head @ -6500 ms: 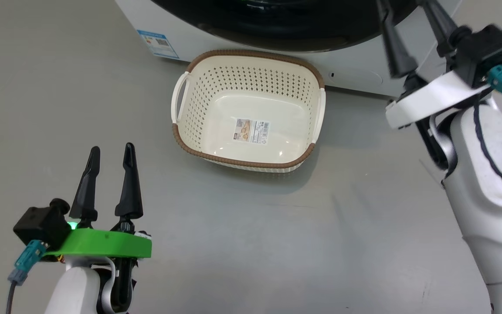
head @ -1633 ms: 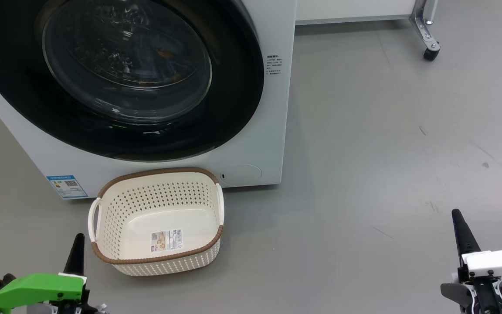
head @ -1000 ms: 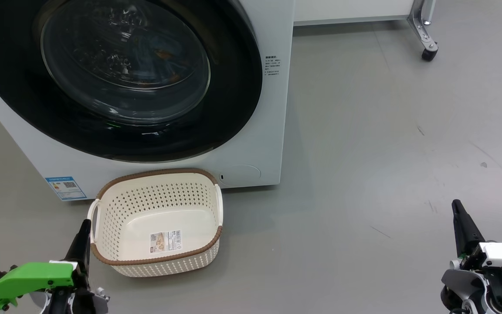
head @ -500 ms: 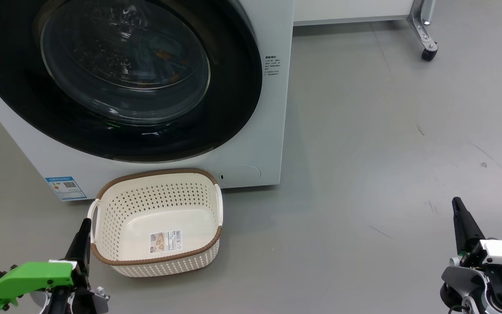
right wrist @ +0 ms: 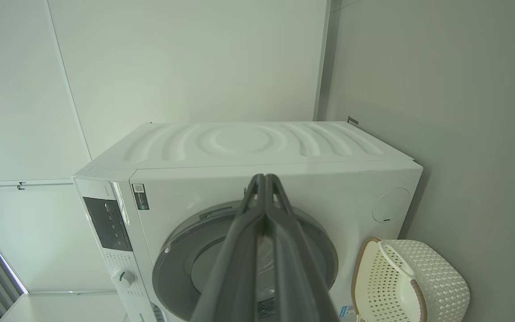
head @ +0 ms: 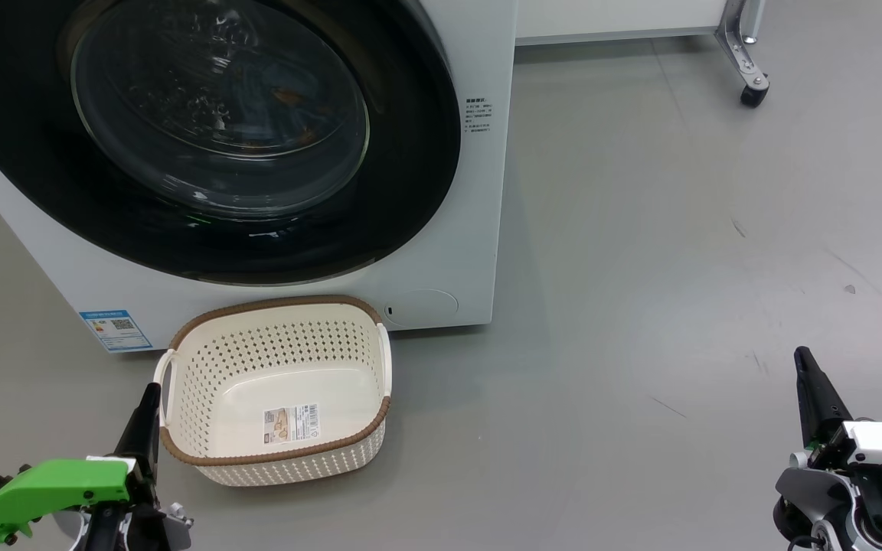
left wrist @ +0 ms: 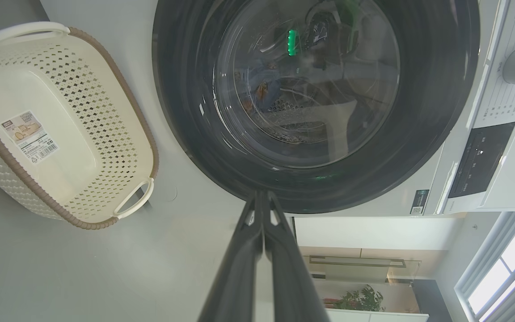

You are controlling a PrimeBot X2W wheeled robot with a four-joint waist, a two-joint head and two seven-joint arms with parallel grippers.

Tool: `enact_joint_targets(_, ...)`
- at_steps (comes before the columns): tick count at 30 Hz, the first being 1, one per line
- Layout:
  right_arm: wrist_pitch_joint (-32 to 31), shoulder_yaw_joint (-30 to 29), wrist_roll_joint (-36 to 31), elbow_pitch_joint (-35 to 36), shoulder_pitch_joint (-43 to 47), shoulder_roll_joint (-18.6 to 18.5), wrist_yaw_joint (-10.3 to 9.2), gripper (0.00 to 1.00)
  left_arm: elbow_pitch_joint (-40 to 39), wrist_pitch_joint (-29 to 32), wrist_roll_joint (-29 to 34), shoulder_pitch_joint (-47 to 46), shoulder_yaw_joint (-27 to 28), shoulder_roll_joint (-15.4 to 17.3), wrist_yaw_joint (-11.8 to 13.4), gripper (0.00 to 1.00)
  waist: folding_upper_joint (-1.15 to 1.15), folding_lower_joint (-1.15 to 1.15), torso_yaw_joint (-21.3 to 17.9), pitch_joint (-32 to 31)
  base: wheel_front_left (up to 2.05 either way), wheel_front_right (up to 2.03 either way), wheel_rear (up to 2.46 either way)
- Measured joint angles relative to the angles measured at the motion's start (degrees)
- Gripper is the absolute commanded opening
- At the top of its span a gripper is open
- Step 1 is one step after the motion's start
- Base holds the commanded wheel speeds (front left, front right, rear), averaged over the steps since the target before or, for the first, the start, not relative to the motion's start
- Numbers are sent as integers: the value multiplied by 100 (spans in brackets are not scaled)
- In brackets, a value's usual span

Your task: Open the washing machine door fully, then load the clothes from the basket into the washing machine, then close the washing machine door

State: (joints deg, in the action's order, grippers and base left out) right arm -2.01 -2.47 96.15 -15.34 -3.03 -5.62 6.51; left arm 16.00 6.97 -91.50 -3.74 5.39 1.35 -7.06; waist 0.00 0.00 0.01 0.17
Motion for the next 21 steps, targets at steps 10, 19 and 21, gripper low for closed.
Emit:
enact_joint_targets(10,-1,-4,0,-15,-2,2,0,0,-2,-4,-14,0,-4,0,0,0,0,0,0,0,0,0,0)
enact_joint_targets(19,-19,-16,0,-23,-3,3,1,0,-4,-4,-14,0,-10,0,0,0,0,0,-1,-1,0,0,0)
enact_joint_targets(21,-19,-18,0,-24,-3,3,1,0,-5,-4,-14,0,-10,0,0,0,0,0,-1,0,0,0,0)
